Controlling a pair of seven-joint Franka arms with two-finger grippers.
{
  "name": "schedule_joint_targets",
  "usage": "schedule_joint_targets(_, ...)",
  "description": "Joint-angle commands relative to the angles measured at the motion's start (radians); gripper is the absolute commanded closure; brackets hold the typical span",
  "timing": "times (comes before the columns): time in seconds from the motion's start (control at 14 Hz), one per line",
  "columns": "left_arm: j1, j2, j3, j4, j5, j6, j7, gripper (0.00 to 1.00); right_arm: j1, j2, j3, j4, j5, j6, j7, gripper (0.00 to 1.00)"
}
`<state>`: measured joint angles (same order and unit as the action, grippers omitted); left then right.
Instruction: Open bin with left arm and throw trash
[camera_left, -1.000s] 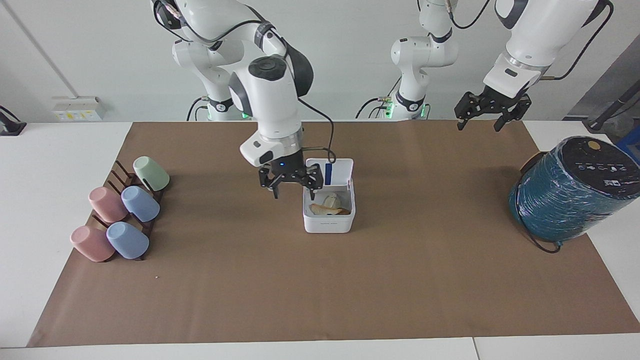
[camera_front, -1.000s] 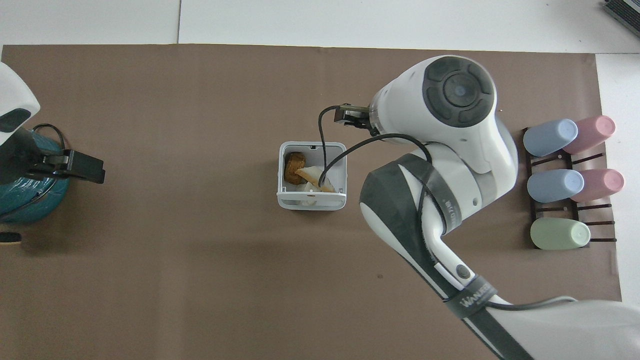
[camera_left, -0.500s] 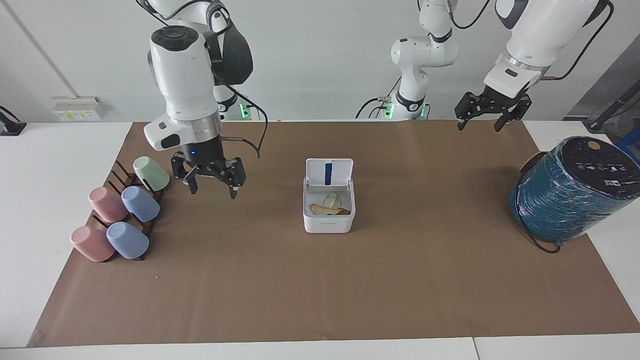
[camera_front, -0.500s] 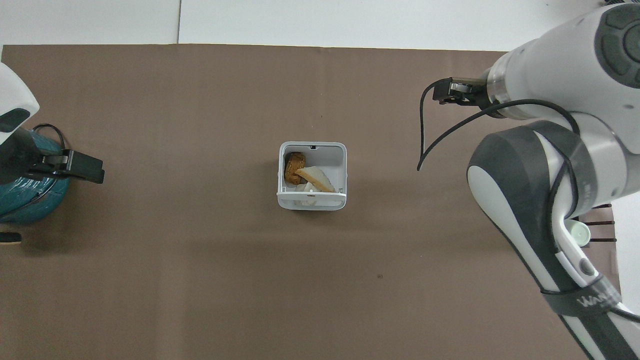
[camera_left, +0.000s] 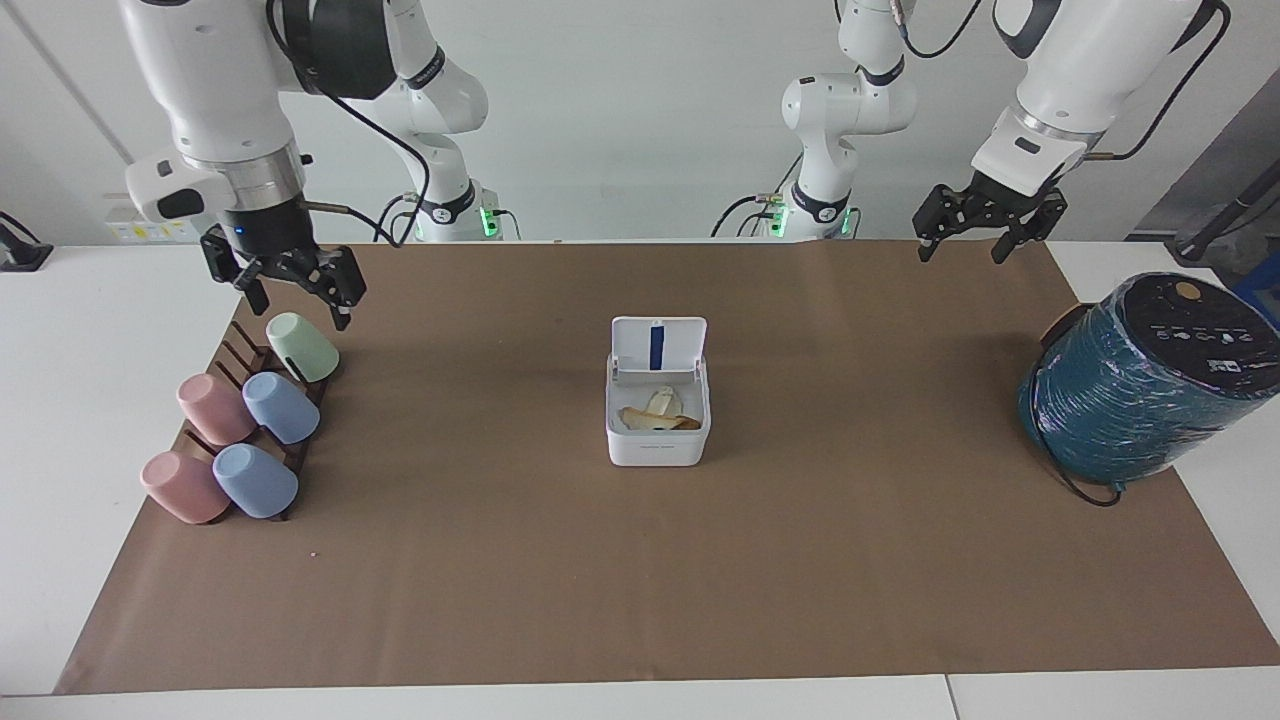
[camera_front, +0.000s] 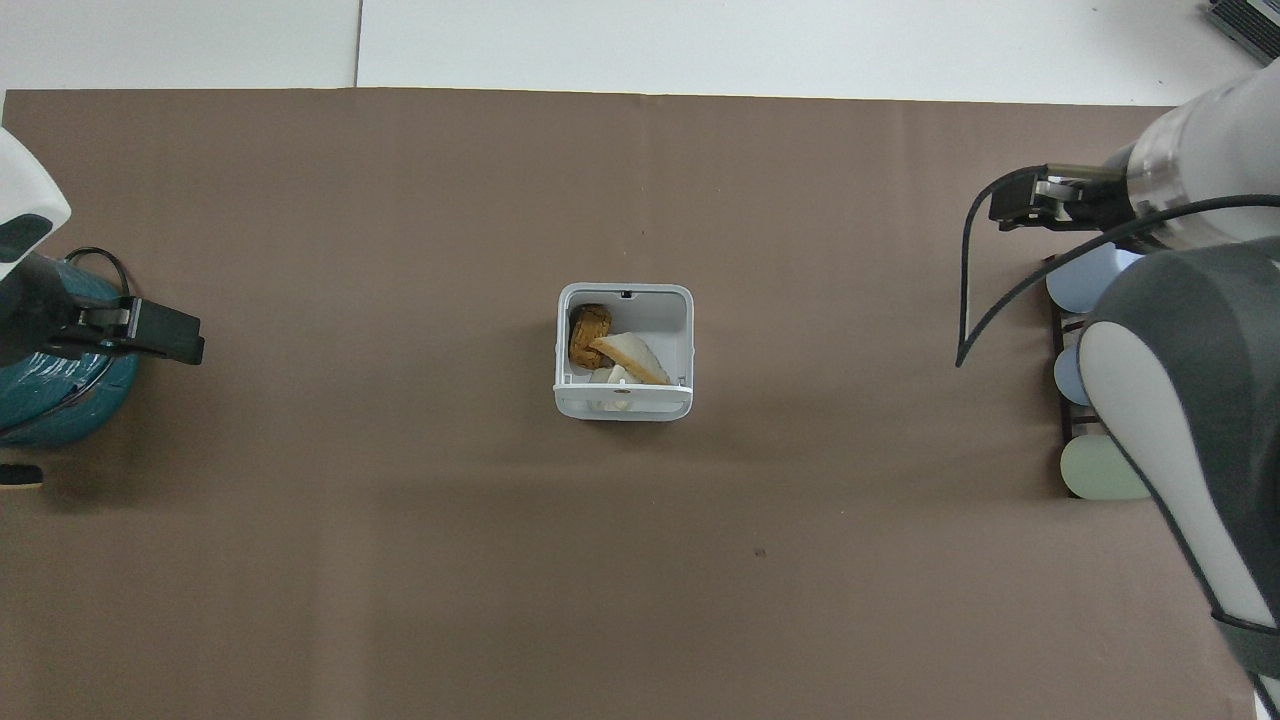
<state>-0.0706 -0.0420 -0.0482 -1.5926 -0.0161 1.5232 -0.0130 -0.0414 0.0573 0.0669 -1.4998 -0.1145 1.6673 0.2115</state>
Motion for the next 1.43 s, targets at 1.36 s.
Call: schedule_joint_targets(1.36,0.023,-0.007,0.001,-0.013,0.025,0.032,0.019,0.0,0.032,-0.083,-0.104,-0.03,0.099,-0.175,-0.17,0.0)
